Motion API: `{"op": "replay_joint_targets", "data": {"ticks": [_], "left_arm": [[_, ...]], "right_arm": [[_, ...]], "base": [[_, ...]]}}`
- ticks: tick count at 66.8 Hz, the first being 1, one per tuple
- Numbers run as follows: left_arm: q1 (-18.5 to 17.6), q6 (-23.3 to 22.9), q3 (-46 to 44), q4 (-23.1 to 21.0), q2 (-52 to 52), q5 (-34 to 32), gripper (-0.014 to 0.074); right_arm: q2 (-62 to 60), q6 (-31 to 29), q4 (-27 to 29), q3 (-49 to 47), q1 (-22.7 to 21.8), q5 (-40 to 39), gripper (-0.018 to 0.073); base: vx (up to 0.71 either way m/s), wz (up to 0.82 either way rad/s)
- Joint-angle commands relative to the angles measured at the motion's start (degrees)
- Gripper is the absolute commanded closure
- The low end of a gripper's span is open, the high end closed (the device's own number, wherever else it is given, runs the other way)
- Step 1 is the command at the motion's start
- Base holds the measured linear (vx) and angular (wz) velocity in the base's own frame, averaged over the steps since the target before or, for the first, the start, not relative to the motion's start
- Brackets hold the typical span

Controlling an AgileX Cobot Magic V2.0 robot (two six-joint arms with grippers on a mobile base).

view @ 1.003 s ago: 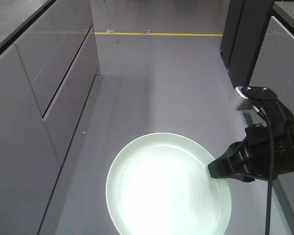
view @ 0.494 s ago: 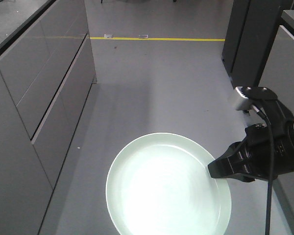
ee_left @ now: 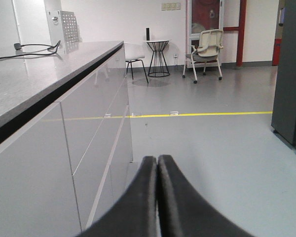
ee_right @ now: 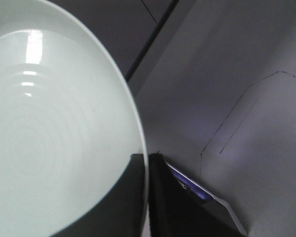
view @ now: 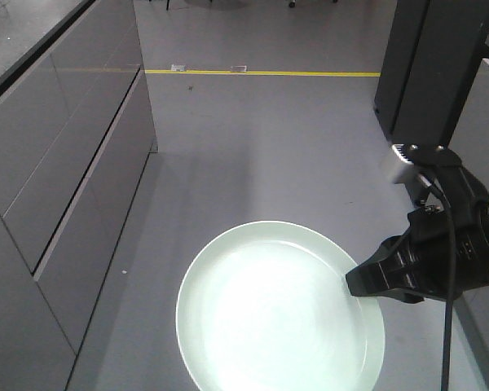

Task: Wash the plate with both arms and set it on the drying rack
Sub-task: 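Hold the plate in the right gripper while driving down the aisle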

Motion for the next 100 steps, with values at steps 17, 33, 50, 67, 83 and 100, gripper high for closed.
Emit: {"op": "replay_joint_targets", "data": {"ticks": [17,33,50,67,83,100], "left_arm": [[-0.4,-0.5,-1.5,-0.5,-0.7,-4.4,0.0603],[-0.4,-0.5,-1.5,-0.5,-0.7,-4.4,0.0603],[-0.4,-0.5,-1.5,-0.5,-0.7,-4.4,0.0603],[-0.4,-0.5,-1.5,-0.5,-0.7,-4.4,0.0603],[-0.4,-0.5,-1.5,-0.5,-0.7,-4.4,0.0603],[-0.4,-0.5,-1.5,-0.5,-0.7,-4.4,0.0603]], "right_arm": [[-1.3,-0.5,2.4,-1.5,0.0,-1.3,0.0564],[-1.3,-0.5,2.4,-1.5,0.0,-1.3,0.0564],[-1.3,-0.5,2.4,-1.5,0.0,-1.3,0.0564],[-1.3,-0.5,2.4,-1.5,0.0,-1.3,0.0564],[-1.3,-0.5,2.4,-1.5,0.0,-1.3,0.0564],[-1.3,-0.5,2.4,-1.5,0.0,-1.3,0.0564]], "base": [[0.29,0.0],[0.25,-0.03],[0.22,-0.06],[0.19,-0.12],[0.17,-0.17],[0.15,-0.19]]}}
